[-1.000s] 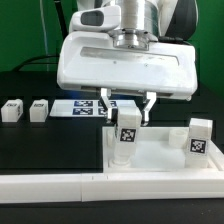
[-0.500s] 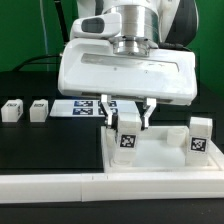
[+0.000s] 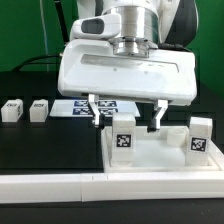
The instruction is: Assemble square table
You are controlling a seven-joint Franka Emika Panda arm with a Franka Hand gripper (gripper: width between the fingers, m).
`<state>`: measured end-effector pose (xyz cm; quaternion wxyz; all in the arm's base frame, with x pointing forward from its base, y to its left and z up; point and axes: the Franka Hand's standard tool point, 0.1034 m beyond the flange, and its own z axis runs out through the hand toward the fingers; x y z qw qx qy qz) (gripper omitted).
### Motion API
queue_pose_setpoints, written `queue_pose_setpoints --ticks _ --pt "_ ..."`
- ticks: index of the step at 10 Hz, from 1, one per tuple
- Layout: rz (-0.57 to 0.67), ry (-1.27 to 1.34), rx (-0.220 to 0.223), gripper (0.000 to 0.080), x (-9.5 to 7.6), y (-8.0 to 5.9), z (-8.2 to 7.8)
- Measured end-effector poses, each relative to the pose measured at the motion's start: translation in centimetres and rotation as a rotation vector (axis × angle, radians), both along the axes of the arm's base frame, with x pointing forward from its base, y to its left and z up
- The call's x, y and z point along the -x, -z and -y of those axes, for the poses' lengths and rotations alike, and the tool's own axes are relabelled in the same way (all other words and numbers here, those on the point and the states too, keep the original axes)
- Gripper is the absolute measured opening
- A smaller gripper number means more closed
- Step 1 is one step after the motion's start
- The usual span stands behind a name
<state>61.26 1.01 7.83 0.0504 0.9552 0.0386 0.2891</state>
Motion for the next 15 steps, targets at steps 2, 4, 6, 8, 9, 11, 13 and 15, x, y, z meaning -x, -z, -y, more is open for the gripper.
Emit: queue_pose_setpoints --ticks 2,4,6,8,9,11,13,15 --pt "0.0 0.0 0.0 0.0648 0.0 0.0 0.0" --pt "-0.001 0.001 0.0 0.0649 0.0 0.0 0.0" --pt "-0.135 0.039 -0.043 0.0649 0.4 -0.3 1.9" --pt "-0.235 0.071 -0.108 0.0649 0.5 -1.0 2.5" --pt "-0.339 0.075 -0.14 0.0649 0.8 -0.9 1.8" --pt "-0.493 0.069 -0.173 0.0649 0.4 -1.4 0.7" --pt "-0.601 0.06 -0.182 0.0649 -0.2 -1.4 -0.3" --pt "-0.59 0.063 -0.179 0.0649 -0.6 -0.6 -0.1"
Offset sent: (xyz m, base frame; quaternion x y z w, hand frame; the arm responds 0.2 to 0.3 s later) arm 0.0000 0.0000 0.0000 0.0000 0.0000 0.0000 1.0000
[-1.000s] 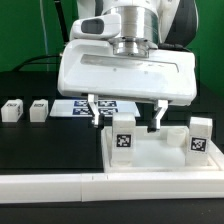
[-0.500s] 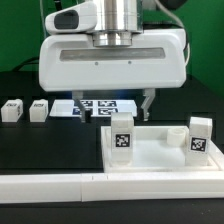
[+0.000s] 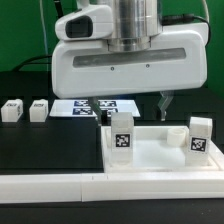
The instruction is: Assemble square table
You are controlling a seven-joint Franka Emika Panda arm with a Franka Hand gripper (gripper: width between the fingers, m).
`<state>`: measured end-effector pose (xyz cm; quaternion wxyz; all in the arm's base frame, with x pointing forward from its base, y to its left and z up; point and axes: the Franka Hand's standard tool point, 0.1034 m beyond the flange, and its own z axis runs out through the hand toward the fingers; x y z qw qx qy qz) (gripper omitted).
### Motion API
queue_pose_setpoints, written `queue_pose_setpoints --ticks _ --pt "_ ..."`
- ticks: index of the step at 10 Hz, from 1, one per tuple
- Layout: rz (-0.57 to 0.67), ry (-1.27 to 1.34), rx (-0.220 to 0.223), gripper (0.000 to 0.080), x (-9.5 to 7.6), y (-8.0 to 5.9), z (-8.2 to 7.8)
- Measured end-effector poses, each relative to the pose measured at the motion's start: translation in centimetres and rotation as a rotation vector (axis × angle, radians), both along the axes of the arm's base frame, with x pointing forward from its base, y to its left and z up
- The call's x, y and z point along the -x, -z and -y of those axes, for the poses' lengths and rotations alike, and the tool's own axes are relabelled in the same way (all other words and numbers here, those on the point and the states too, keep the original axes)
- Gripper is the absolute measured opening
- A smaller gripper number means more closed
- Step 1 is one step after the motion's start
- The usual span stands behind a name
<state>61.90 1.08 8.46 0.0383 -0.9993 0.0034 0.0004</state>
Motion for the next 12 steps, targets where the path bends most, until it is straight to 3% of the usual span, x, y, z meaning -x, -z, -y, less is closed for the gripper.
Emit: queue_pose_setpoints --ticks 4,5,6,7,8,12 --pt "0.021 0.0 0.007 0.0649 -0.4 1.2 -0.3" --pt "0.021 0.008 0.006 0.0515 -0.4 1.2 -0.3" --pt "0.02 0.014 0.005 0.0515 -0.4 1.2 -0.3" --pt "0.015 0.083 0.002 0.0374 -0.4 1.2 -0.3" --pt "0.009 0.172 0.007 0.0296 -0.4 1.2 0.1" --pt "-0.003 0.427 -0.001 0.0294 -0.4 1.4 0.2"
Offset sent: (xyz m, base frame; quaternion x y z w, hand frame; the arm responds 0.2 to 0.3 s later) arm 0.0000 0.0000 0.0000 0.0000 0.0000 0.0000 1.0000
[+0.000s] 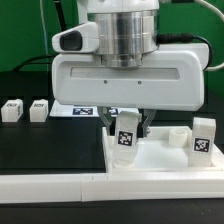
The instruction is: Assemble square table
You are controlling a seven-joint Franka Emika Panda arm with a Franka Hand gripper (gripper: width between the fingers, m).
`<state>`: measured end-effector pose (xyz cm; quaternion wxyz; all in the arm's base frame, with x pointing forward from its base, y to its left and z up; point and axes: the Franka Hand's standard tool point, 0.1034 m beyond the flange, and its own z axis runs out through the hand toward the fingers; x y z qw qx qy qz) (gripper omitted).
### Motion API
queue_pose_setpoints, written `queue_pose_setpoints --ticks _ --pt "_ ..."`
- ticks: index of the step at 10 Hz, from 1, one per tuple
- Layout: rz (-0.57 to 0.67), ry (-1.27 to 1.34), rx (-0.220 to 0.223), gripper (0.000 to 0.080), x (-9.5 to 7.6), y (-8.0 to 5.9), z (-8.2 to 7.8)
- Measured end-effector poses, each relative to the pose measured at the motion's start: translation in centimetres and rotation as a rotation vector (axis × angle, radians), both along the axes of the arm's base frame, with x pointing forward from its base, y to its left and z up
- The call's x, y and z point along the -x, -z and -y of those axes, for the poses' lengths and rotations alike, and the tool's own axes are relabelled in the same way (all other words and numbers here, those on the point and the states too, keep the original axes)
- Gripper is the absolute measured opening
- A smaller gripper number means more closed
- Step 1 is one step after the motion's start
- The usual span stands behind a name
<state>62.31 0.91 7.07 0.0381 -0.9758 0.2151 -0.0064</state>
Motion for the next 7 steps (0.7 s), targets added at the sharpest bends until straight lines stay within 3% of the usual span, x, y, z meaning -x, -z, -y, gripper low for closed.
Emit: queue_pose_setpoints --ticks 1,5,7 --pt "0.022 0.125 -0.003 0.0293 -0.2 0.18 0.39" --pt "-0.029 0.764 -0.143 0.0293 -0.15 0.44 0.6" --pt "-0.056 0.936 -0.185 0.0293 -0.15 0.49 0.59"
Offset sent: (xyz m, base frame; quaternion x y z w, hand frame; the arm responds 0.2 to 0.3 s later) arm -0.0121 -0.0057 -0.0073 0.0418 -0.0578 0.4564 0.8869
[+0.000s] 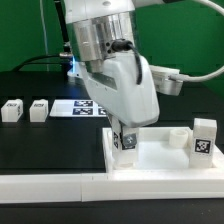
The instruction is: Assemble square table
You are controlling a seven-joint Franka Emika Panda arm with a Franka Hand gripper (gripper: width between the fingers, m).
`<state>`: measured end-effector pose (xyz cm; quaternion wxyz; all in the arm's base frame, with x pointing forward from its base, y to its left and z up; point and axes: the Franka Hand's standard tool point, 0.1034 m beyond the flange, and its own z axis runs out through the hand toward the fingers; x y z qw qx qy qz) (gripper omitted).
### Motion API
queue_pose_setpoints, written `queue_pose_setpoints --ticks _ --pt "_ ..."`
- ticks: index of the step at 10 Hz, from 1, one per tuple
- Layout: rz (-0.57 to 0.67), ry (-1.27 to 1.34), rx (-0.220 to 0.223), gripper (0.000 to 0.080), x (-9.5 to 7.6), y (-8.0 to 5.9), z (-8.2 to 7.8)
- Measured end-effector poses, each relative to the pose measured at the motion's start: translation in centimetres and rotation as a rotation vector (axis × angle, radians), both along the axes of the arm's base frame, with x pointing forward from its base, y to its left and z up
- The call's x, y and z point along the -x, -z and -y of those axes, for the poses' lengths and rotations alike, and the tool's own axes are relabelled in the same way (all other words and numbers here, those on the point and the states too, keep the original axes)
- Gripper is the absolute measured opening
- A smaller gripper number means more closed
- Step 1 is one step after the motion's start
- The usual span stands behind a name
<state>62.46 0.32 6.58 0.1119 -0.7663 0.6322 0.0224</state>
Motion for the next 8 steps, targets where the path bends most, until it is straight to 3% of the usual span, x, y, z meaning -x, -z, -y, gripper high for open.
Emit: queue_pose_setpoints --ticks 3,4,5,6,8 --pt "0.002 -0.013 0.002 0.0293 0.01 0.01 -0.1" --pt "0.032 -0.211 0.041 0.0393 -0.12 -0.27 -0.38" --pt "0.055 -0.328 0.062 0.0533 -0.3 -0.62 -0.89" --pt "0.061 -0.376 0.067 0.0613 -0.19 -0.37 -0.61" --pt "0.087 -0.524 0.084 0.0643 -0.17 -0.32 -0.53"
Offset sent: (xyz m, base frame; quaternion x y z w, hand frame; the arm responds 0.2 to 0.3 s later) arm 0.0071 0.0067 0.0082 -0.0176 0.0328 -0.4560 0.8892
